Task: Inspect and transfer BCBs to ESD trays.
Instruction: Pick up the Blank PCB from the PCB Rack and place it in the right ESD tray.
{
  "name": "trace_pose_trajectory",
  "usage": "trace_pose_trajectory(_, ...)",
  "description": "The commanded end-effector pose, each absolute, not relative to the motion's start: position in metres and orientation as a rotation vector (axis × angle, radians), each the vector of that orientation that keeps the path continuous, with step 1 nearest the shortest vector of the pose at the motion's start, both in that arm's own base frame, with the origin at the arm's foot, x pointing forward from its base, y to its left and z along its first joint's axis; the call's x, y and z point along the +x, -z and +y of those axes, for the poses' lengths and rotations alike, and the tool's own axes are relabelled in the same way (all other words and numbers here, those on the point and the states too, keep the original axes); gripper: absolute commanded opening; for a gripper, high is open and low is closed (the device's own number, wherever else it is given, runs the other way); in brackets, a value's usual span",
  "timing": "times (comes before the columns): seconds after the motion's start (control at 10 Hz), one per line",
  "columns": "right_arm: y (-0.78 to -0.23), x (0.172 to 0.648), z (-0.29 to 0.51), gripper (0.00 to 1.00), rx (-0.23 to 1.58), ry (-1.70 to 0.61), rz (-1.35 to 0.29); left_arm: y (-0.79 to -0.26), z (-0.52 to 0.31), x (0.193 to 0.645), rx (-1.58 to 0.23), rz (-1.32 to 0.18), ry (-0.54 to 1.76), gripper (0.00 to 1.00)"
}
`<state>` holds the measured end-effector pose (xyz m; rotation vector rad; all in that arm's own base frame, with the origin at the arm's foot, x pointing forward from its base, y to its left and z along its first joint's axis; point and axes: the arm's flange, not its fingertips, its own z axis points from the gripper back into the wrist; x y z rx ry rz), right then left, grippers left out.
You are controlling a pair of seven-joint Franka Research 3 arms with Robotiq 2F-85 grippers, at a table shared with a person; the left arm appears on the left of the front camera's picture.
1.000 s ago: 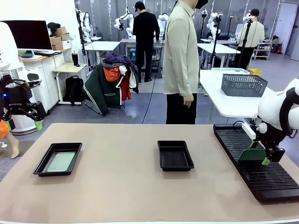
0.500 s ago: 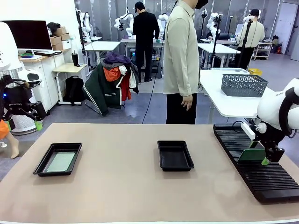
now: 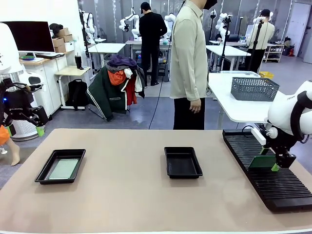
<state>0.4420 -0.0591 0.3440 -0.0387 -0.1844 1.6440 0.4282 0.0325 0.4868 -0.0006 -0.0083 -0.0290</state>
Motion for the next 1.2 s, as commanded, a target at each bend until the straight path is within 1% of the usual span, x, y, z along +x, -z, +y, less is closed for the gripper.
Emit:
trace_pose_trajectory(0.0, -0.3433, 0.4434, -0.0634, 0.82, -0.051, -1.639, -0.164, -0.4854, 0.0333, 0.4277, -0.001, -0.017, 0.036, 1.0)
trace_pose_trajectory(0.3, -0.343, 0.443, -0.0629, 0.71, -0.052, -1.636, -0.168, -0.4854, 0.0333, 0.4277, -0.001, -0.017, 0.036, 1.0)
trace_pose_trajectory(1.0, -0.3501, 0.4425, -0.0616, 0.5, -0.076, -1.636, -0.171, -0.4854, 0.0333, 0.4277, -0.001, -0.017, 0.036, 1.0)
trace_pose_trajectory(1.1, -0.351, 0.4419, -0.0612, 0.45, -0.079, -1.637, -0.169, -0.4854, 0.0333, 0.4277, -0.001, -0.017, 0.036, 1.0)
